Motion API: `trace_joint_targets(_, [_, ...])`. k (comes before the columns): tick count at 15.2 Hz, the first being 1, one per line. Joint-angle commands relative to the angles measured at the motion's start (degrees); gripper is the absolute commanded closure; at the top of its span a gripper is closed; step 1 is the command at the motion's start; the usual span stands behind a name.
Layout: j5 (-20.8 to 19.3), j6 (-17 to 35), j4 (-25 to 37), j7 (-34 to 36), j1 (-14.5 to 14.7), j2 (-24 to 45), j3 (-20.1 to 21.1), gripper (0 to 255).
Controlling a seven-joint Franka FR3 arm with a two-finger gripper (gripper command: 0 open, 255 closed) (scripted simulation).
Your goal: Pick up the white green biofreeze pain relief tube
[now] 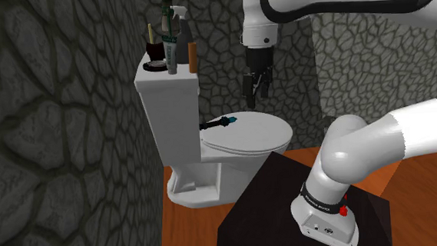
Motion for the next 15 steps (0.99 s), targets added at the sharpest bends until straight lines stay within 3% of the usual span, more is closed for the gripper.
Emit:
trace_joint_targets(1, [0.00, 0.00, 0.00, 0.00, 0.00, 0.00, 0.00, 0])
trace_joint_targets(8, [0.35, 16.26, -0.67, -18.98, 2.33, 5.63, -11.61, 0])
trace_joint_targets(15, [8.11, 28.12, 4.82, -40.35, 8.59, 16.31, -23.81, 0])
